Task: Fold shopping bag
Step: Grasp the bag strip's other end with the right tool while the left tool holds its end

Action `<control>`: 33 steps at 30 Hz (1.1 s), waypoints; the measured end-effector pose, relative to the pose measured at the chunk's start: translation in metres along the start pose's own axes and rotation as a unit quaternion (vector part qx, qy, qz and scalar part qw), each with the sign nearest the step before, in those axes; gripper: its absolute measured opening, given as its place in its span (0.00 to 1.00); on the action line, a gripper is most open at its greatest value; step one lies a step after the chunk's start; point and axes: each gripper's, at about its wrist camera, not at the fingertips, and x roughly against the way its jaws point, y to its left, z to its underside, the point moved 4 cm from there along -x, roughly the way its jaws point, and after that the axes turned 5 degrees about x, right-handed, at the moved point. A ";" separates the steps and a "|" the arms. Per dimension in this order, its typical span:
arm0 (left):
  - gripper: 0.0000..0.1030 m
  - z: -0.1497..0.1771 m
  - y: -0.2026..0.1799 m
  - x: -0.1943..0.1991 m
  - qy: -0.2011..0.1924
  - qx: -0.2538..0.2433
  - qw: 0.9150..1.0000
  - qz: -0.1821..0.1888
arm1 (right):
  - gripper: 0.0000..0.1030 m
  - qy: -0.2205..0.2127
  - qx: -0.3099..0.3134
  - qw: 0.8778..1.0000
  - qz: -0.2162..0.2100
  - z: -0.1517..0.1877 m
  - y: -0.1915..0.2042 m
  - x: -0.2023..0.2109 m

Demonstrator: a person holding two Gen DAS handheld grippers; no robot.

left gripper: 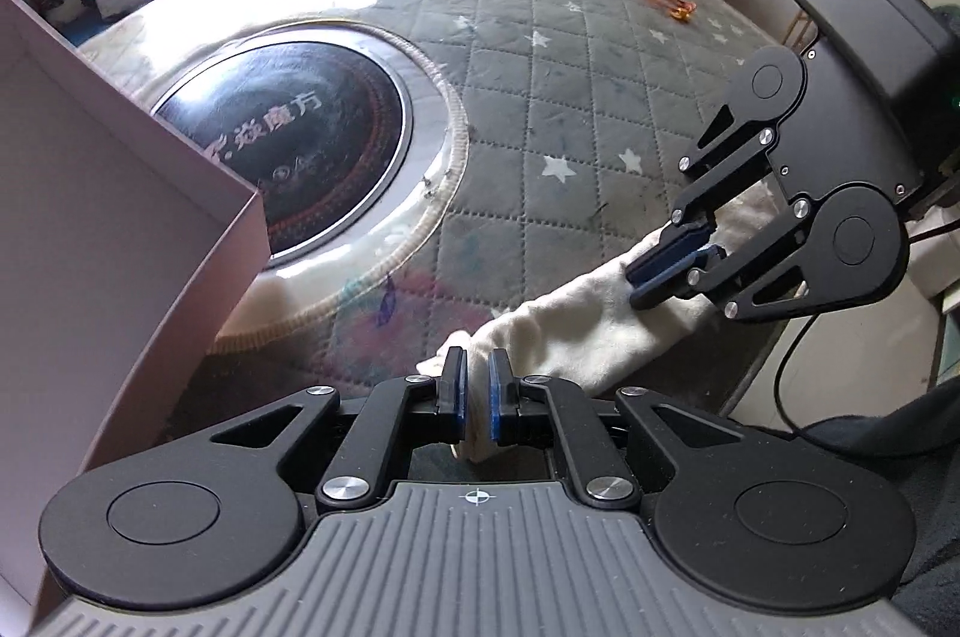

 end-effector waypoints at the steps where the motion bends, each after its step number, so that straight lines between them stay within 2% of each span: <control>1: 0.10 -0.001 0.001 -0.002 0.003 -0.001 1.000 -0.004 | 0.08 0.000 0.001 1.000 0.001 0.000 0.000 0.000; 16: 0.12 0.000 0.017 -0.024 0.039 0.001 0.999 -0.005 | 0.09 0.002 0.004 1.000 0.000 -0.002 0.001 0.000; 20: 0.12 0.001 0.019 -0.027 0.041 0.004 0.999 -0.002 | 0.09 0.003 0.004 1.000 -0.001 -0.003 0.002 0.000; 25: 0.12 0.002 0.012 -0.028 0.039 -0.014 0.999 -0.020 | 0.10 0.003 0.007 1.000 0.003 -0.004 0.004 0.000; 33: 0.12 -0.001 0.002 -0.014 0.029 -0.033 0.999 -0.028 | 0.10 -0.001 0.008 1.000 0.011 -0.002 0.007 -0.001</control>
